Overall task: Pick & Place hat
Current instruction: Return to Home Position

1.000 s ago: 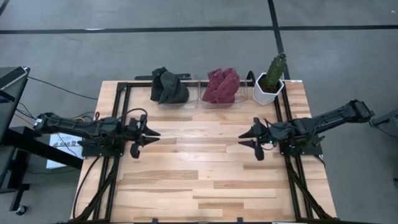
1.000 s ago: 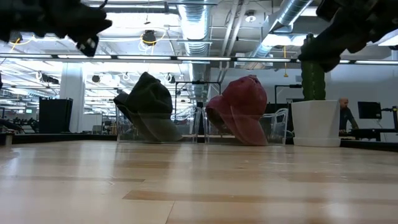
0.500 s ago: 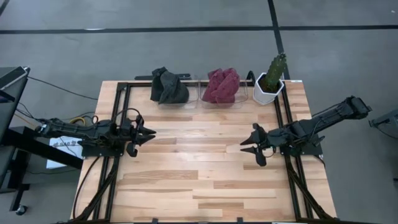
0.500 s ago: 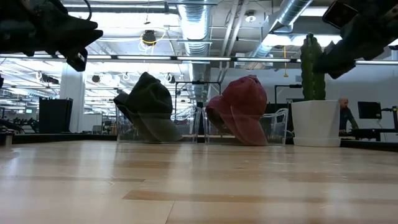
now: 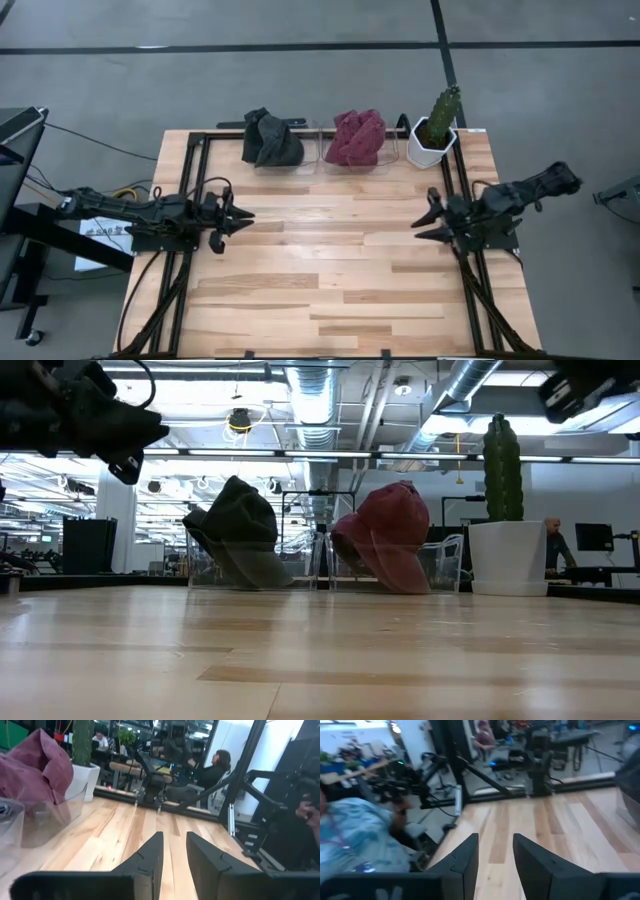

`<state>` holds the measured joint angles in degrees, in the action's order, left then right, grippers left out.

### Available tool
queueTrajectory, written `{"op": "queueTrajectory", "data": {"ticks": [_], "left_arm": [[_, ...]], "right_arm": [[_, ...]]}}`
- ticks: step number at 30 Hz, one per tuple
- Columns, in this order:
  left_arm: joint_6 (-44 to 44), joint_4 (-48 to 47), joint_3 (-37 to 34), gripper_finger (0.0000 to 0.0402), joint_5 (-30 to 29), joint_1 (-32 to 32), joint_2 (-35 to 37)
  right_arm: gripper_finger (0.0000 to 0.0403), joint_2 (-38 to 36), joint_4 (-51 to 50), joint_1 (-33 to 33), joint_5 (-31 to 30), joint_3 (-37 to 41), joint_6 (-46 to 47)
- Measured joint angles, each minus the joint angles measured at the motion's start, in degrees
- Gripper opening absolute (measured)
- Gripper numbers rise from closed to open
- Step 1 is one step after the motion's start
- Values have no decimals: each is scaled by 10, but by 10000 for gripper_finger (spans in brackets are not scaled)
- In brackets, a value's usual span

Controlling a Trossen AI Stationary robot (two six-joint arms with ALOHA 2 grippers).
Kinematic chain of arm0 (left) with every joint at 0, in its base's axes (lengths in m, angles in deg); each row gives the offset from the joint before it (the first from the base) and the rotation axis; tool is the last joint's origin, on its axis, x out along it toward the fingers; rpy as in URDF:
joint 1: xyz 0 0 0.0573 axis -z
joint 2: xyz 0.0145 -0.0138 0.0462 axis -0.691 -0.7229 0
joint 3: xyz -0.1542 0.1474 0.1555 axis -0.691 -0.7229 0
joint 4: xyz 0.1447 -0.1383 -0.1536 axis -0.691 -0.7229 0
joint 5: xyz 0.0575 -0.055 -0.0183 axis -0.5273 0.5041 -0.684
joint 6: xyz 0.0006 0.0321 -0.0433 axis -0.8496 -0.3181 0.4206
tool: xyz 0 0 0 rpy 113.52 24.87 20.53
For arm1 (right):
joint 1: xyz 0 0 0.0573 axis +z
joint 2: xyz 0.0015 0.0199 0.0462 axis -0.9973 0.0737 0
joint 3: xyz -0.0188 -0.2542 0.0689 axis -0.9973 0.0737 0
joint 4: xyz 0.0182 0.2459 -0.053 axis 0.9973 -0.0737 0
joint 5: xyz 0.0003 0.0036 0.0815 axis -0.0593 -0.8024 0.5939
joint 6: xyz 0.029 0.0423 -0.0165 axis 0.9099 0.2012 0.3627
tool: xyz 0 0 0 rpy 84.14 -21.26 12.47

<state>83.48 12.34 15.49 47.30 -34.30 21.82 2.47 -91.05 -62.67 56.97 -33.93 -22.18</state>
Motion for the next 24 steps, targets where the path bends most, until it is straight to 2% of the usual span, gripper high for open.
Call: {"op": "queueTrajectory", "data": {"ticks": [4,10,17,24], "left_arm": [[0,1,0,81,0,0,-23],[0,3,0,82,0,0,-48],[0,12,0,81,1,0,-54],[0,14,0,82,1,0,-56]], "right_arm": [[113,-68,-17,15,-1,27,-14],[113,-177,-16,27,1,115,-26],[113,-175,22,21,-2,173,-17],[113,-174,33,19,-13,192,-10]]}}
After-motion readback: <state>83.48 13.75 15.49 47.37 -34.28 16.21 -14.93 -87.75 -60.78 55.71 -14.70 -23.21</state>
